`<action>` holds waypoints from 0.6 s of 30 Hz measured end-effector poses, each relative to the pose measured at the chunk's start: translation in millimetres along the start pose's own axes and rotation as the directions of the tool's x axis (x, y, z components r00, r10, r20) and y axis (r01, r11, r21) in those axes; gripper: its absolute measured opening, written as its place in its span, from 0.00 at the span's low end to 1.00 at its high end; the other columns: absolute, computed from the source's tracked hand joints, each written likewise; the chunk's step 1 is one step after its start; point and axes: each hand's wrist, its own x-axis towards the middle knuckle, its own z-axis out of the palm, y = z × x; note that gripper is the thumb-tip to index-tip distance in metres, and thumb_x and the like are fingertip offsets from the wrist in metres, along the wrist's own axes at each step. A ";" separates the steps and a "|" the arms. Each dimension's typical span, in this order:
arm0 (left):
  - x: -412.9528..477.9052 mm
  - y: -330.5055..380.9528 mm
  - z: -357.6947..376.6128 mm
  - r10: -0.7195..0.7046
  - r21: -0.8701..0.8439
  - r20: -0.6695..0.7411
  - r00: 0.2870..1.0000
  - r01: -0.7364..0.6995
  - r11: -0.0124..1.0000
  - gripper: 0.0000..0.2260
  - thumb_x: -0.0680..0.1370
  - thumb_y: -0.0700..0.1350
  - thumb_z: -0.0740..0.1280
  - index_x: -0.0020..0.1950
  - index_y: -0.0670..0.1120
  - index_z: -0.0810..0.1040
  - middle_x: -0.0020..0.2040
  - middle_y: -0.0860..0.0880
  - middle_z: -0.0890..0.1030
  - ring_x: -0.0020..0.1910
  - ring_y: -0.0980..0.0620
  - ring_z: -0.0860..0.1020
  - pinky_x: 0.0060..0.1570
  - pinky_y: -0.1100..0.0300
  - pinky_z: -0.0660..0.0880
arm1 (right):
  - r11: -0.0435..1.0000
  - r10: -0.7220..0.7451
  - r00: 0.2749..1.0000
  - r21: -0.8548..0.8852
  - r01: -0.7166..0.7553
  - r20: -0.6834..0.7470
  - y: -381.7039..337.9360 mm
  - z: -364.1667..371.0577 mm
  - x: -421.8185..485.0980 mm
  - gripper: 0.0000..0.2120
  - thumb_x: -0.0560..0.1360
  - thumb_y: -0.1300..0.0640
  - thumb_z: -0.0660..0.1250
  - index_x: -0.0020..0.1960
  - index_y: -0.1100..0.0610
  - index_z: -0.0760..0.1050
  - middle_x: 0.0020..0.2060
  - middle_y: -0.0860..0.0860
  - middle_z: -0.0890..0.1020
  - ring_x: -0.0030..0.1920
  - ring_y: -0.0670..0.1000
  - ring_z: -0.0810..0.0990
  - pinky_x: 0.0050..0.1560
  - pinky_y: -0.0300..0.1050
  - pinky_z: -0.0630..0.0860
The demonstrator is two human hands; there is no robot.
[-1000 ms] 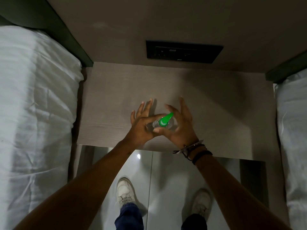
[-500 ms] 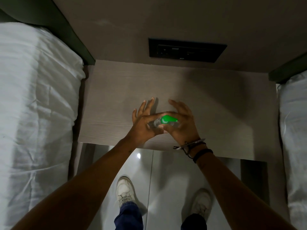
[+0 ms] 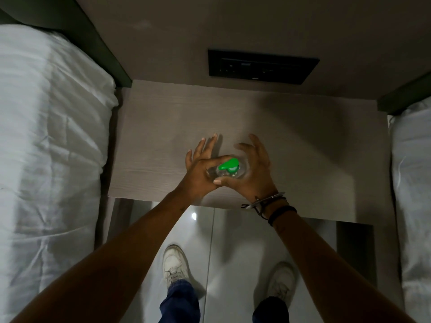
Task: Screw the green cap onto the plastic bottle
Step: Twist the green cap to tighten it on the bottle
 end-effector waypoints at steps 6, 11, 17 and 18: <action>2.8 -0.6 1.4 -0.017 0.012 0.003 1.000 0.017 1.000 0.19 0.63 0.58 0.75 0.52 0.57 0.80 0.77 0.49 0.56 0.75 0.51 0.46 0.69 0.44 0.40 | 0.996 -0.045 0.995 -0.074 0.039 -0.086 -0.6 -0.8 -0.5 0.21 0.56 0.51 0.81 0.45 0.54 0.80 0.63 0.54 0.77 0.68 0.59 0.67 0.62 0.68 0.66; 1.6 -0.7 2.4 -0.014 0.010 -0.002 1.000 0.014 1.000 0.20 0.66 0.54 0.74 0.58 0.56 0.79 0.77 0.46 0.57 0.75 0.49 0.47 0.70 0.41 0.41 | 0.999 0.035 0.998 0.014 -0.035 -0.049 -3.0 4.8 -2.2 0.38 0.55 0.44 0.81 0.61 0.51 0.70 0.72 0.56 0.63 0.71 0.57 0.61 0.67 0.65 0.65; 3.2 4.5 -2.0 -0.002 -0.036 0.026 1.000 0.003 0.999 0.24 0.63 0.55 0.77 0.58 0.61 0.76 0.77 0.46 0.57 0.75 0.47 0.47 0.69 0.40 0.41 | 0.999 -0.043 0.996 -0.009 0.043 -0.071 1.1 0.2 -1.6 0.21 0.59 0.55 0.80 0.49 0.55 0.79 0.63 0.56 0.76 0.67 0.61 0.67 0.62 0.69 0.66; 3.4 5.1 -2.3 -0.009 -0.027 0.031 0.999 0.009 1.000 0.24 0.64 0.56 0.76 0.59 0.60 0.76 0.77 0.47 0.57 0.76 0.47 0.46 0.69 0.41 0.41 | 0.999 -0.025 0.993 -0.028 0.022 -0.115 -0.7 1.7 -1.2 0.23 0.56 0.52 0.81 0.48 0.55 0.78 0.60 0.55 0.77 0.65 0.59 0.70 0.61 0.68 0.67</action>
